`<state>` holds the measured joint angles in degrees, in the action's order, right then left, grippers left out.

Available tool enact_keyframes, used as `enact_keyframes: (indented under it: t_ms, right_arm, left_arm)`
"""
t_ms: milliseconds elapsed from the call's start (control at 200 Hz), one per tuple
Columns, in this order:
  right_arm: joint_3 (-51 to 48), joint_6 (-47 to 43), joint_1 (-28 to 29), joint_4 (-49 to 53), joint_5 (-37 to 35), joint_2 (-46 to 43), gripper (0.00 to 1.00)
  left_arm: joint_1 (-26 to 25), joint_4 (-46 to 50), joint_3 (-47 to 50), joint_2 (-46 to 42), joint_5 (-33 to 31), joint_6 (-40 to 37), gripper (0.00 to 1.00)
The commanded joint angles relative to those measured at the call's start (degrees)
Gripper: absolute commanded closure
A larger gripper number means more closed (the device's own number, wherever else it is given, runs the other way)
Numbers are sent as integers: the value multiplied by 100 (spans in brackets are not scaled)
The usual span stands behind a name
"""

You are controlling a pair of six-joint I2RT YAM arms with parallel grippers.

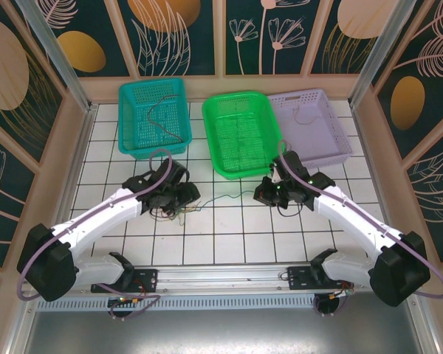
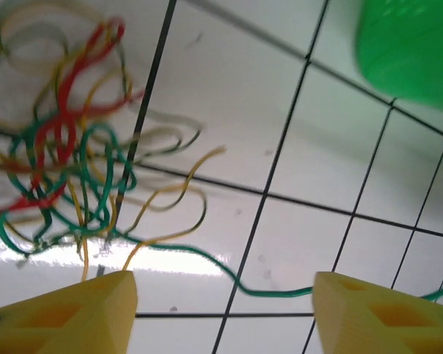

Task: Untangle the cables

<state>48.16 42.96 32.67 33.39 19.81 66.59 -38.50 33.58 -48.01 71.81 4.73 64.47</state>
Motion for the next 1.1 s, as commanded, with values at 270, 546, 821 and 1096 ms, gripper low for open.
enact_keyframes:
  t_ms: [270,546,821,1096]
  right_arm:
    - [-186,-38,-6,20,-11,-124,100]
    - [-221,-70,-6,-30,-12,-106,100]
    - [-228,-44,-12,-63,-6,-160,100]
    - [-167,3,-23,-65,-52,-229,100]
  left_arm:
    - [-57,-1324,1702,-1256,-24,3925,32]
    - [-78,-1315,1000,-1117,151,4737,37]
    - [-173,-1782,1067,-705,522,5267,41]
    - [-327,-1796,1128,55,372,5277,44]
